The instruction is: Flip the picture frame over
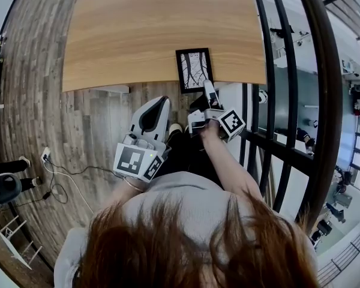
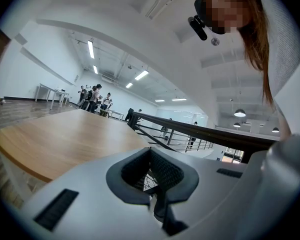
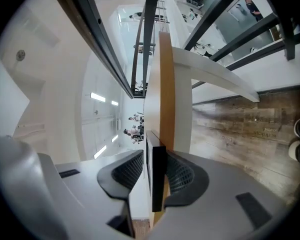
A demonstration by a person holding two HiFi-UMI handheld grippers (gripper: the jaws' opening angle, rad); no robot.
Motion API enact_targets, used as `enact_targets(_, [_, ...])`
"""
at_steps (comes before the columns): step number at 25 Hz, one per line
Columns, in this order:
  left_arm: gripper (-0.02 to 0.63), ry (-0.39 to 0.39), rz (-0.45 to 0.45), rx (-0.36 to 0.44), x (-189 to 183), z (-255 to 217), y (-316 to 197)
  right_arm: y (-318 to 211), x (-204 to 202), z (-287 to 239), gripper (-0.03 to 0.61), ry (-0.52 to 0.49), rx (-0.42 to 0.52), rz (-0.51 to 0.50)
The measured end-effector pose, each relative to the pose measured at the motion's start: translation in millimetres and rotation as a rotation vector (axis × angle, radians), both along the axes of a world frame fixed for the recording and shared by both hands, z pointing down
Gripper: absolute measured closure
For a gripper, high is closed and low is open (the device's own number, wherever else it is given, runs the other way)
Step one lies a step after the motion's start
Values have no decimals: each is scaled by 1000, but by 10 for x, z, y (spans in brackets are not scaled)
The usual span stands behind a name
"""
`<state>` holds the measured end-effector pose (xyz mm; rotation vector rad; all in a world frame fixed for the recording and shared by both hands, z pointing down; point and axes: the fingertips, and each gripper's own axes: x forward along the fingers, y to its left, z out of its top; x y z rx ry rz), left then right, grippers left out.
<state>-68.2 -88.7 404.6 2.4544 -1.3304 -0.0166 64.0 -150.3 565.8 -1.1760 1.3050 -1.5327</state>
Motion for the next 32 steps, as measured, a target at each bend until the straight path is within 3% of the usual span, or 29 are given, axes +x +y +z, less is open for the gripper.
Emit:
enact_targets(8, [607, 6, -10, 8, -20, -18, -10, -67, -48, -122, 354, 93, 65, -46])
enact_targets(17, [607, 12, -11, 7, -37, -27, -17, -52, -130, -152, 319, 102, 65, -100])
enact_targets(32, [607, 16, -5, 6, -16, -32, 1, 114, -127, -167, 319, 76, 52, -128])
